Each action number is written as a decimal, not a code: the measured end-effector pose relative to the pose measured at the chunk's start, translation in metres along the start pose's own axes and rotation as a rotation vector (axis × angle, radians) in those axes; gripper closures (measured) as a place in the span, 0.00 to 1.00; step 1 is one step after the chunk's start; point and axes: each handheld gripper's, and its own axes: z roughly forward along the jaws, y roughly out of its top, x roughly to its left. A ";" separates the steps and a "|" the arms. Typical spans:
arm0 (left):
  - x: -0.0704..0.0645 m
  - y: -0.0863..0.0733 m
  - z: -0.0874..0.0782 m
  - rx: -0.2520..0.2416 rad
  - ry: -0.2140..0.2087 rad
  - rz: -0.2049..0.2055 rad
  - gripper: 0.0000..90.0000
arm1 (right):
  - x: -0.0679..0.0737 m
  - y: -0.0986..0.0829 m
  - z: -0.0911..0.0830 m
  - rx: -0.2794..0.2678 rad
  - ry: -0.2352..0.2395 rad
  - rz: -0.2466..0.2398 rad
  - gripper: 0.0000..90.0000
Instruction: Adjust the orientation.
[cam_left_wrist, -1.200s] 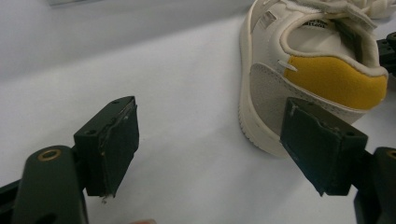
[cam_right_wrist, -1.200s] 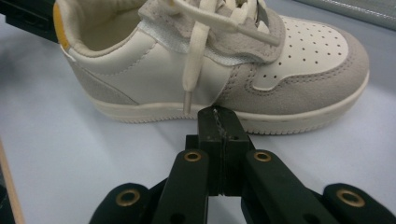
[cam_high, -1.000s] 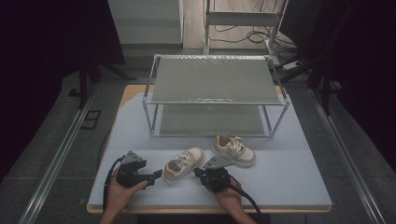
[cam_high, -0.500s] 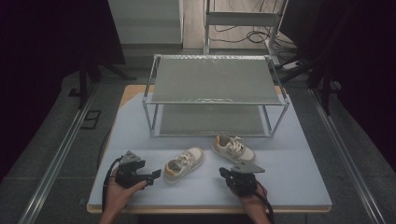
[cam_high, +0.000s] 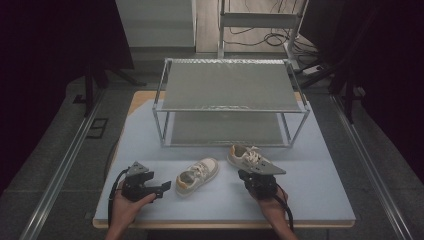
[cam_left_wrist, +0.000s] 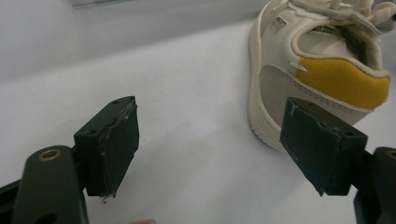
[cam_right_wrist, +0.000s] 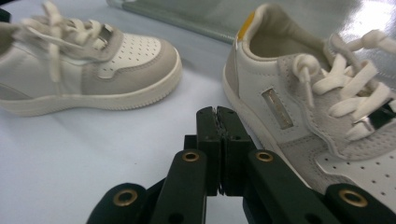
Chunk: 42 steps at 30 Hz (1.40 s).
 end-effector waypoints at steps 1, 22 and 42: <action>0.000 0.000 0.000 0.001 -0.001 0.001 0.22 | -0.004 -0.004 0.002 0.017 -0.016 0.011 0.98; -0.002 0.001 0.002 0.007 -0.002 0.007 0.22 | -0.066 -0.025 -0.017 0.039 -0.149 0.137 0.99; -0.002 0.001 0.000 -0.002 -0.007 0.009 0.22 | -0.025 0.042 0.001 -0.043 -0.011 0.061 0.87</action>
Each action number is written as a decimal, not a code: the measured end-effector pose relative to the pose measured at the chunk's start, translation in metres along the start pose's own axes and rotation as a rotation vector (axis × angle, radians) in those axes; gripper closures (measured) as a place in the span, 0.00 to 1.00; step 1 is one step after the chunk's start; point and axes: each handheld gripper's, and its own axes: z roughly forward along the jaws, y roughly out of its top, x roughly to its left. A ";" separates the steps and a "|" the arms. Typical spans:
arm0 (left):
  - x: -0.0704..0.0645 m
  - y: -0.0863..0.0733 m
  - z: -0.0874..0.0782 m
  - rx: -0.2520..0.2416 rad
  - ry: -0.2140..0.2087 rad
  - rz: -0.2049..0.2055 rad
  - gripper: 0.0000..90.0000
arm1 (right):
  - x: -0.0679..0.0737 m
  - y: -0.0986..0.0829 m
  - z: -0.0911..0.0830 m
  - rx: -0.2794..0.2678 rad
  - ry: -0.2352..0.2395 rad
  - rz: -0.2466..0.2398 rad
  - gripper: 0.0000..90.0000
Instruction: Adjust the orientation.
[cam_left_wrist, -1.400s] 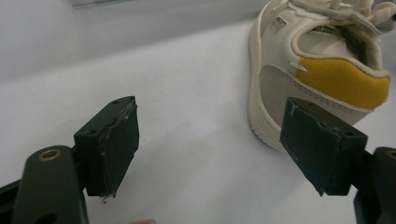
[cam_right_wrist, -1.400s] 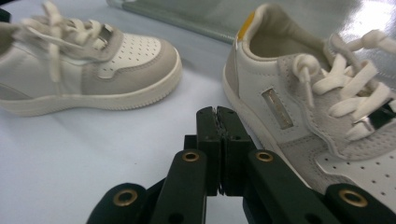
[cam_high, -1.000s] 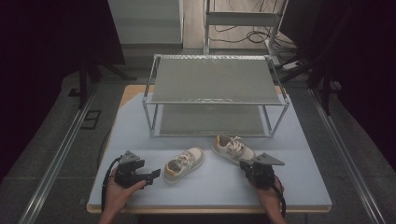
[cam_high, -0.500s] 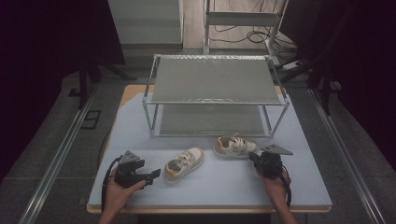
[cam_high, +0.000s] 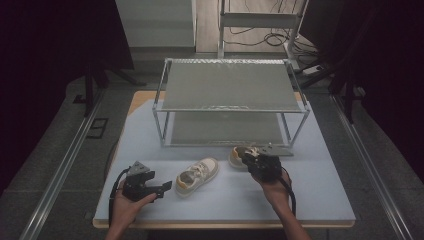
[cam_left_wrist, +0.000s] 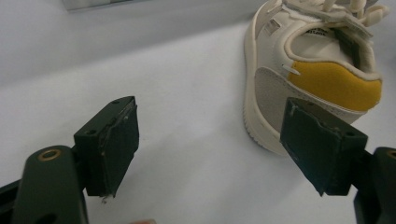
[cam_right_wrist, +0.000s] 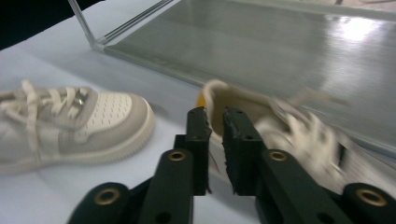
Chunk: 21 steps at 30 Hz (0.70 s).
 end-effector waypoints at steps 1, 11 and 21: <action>0.000 0.000 0.000 0.000 0.000 0.000 0.22 | 0.000 0.002 0.006 0.009 0.002 0.006 0.85; 0.003 0.000 -0.003 -0.005 0.004 -0.008 0.22 | 0.002 0.006 0.039 0.066 -0.010 0.031 0.75; 0.003 0.000 -0.002 -0.005 0.004 -0.008 0.22 | -0.003 0.003 0.043 0.092 0.057 0.055 0.86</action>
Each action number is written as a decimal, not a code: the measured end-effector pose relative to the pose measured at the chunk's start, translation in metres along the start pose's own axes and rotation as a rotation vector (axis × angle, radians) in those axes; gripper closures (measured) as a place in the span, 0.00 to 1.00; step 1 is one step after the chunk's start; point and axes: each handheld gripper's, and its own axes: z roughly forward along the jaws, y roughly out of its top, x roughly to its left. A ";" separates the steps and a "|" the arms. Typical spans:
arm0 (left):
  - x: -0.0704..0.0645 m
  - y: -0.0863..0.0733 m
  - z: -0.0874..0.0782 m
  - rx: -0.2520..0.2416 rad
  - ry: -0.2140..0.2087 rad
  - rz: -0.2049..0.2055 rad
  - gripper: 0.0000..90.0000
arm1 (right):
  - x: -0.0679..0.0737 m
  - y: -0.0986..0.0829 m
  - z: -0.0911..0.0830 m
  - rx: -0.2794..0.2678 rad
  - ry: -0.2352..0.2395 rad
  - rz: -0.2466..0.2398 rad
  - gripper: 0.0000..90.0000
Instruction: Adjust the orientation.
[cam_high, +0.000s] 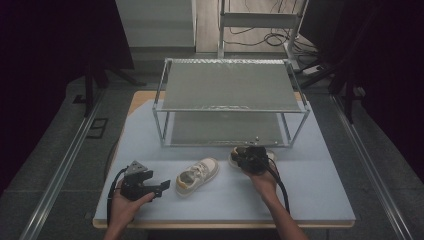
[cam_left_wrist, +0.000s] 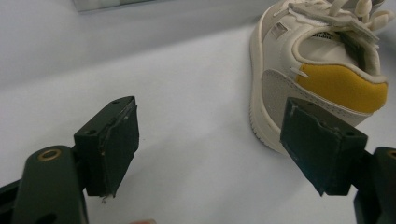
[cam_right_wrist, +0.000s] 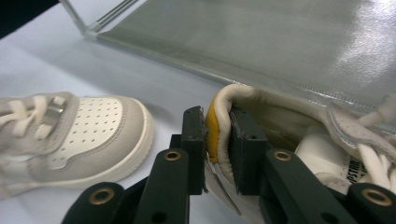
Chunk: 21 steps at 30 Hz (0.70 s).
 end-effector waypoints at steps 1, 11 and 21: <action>0.000 0.000 0.000 0.000 0.000 0.000 0.22 | 0.000 0.000 0.000 0.000 0.000 0.000 0.86; 0.000 0.000 0.000 0.001 0.000 -0.003 0.22 | 0.006 -0.018 -0.034 -0.024 0.074 -0.061 0.86; -0.002 0.001 0.000 0.002 0.000 0.006 0.22 | 0.014 -0.051 -0.072 -0.006 0.132 -0.124 0.85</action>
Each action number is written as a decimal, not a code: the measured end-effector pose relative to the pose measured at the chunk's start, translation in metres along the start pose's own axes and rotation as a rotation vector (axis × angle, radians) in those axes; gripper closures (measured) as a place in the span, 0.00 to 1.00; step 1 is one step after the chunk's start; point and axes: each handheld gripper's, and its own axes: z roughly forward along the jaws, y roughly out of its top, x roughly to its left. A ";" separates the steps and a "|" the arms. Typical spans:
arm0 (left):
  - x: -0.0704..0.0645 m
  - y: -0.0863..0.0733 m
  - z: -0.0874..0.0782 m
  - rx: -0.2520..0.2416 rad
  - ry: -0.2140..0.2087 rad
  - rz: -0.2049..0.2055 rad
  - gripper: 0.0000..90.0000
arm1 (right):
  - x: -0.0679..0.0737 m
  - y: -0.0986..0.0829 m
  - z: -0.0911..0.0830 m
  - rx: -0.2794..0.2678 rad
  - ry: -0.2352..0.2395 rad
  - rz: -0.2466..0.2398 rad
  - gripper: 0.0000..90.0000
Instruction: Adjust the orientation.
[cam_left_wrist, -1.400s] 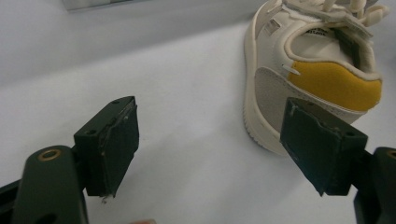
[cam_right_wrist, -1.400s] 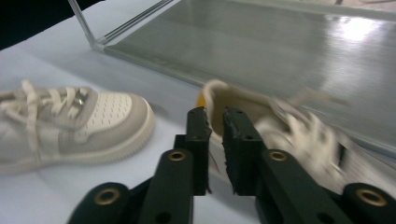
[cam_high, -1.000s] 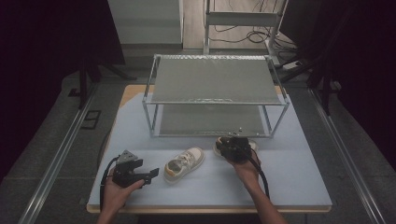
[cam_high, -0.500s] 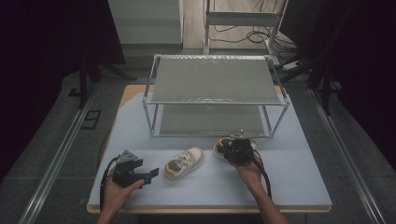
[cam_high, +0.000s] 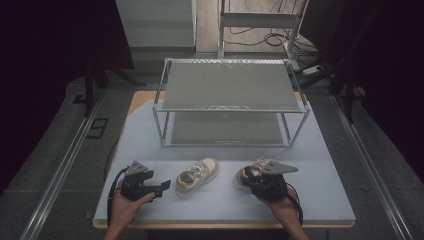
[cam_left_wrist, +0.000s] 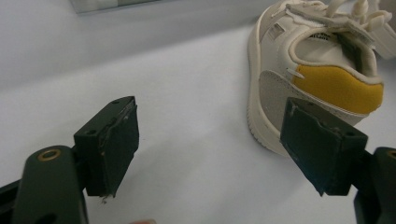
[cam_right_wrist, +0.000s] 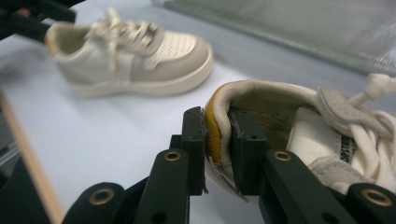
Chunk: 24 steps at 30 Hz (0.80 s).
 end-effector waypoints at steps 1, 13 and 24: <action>0.000 0.000 0.000 0.002 -0.001 -0.002 0.22 | 0.001 -0.002 -0.002 0.003 0.006 -0.002 0.84; 0.000 0.000 0.000 0.000 0.000 -0.001 0.22 | 0.006 -0.018 -0.021 0.030 0.042 -0.026 0.81; -0.001 0.000 0.001 0.002 -0.002 -0.002 0.22 | 0.006 -0.015 -0.023 0.028 0.052 -0.030 0.81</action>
